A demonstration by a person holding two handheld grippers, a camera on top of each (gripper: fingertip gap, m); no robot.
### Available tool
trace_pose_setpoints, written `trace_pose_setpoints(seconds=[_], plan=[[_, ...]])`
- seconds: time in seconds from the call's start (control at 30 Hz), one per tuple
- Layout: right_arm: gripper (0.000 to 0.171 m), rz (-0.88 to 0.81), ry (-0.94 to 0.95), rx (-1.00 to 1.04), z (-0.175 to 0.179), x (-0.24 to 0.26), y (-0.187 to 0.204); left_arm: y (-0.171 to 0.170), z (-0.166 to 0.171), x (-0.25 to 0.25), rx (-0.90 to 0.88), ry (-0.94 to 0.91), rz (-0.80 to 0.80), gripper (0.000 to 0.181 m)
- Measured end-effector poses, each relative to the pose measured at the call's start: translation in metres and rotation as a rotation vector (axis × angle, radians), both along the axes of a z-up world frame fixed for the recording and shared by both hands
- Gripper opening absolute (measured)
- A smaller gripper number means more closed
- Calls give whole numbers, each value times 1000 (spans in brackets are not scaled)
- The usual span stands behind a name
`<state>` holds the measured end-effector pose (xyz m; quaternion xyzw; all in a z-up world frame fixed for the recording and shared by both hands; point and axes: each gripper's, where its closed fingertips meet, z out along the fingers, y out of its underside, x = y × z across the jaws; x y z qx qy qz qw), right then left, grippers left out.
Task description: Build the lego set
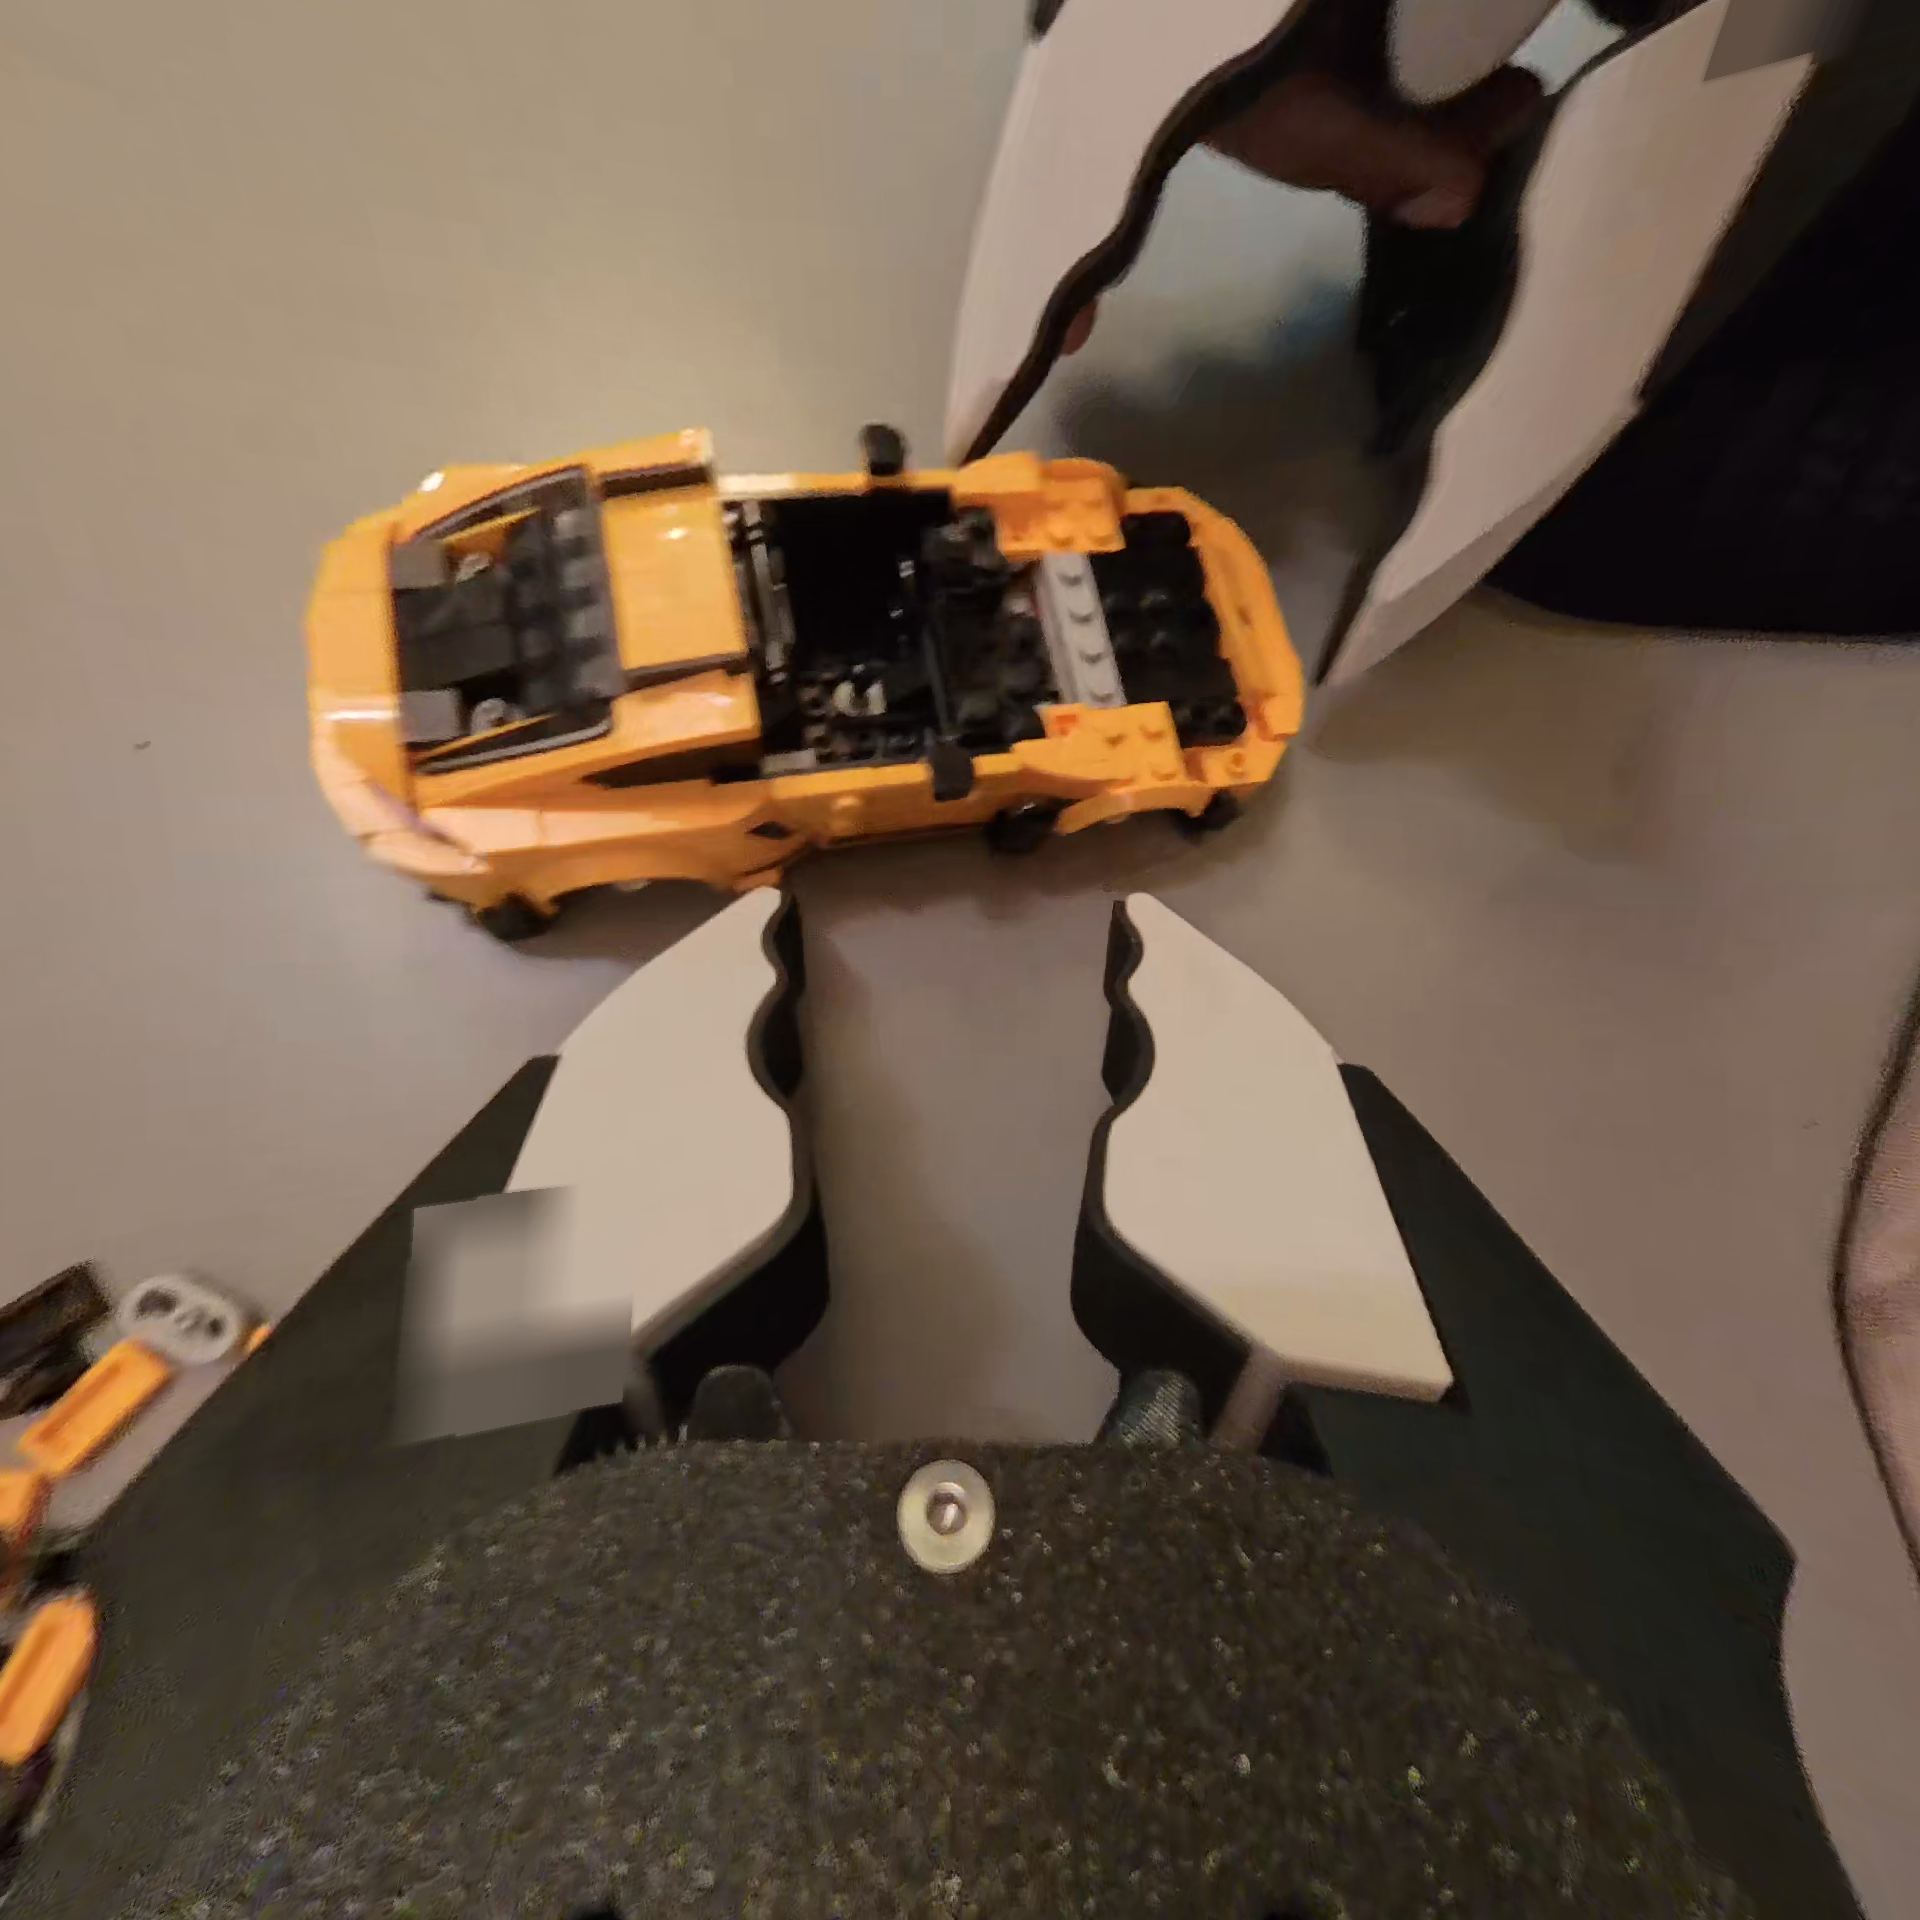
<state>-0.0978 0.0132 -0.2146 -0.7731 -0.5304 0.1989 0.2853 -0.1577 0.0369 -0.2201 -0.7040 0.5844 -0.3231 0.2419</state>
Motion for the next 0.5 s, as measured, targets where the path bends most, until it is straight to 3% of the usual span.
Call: trace_pose_setpoints(seconds=[0.17,0.5], plan=[[60,-10,-56,20,-1,-4,-7,-12,-2,8,-9,-9,-56,67],[55,-75,-259,113,-5,-5,-44,-27,-1,1,10,8,-225,74]])
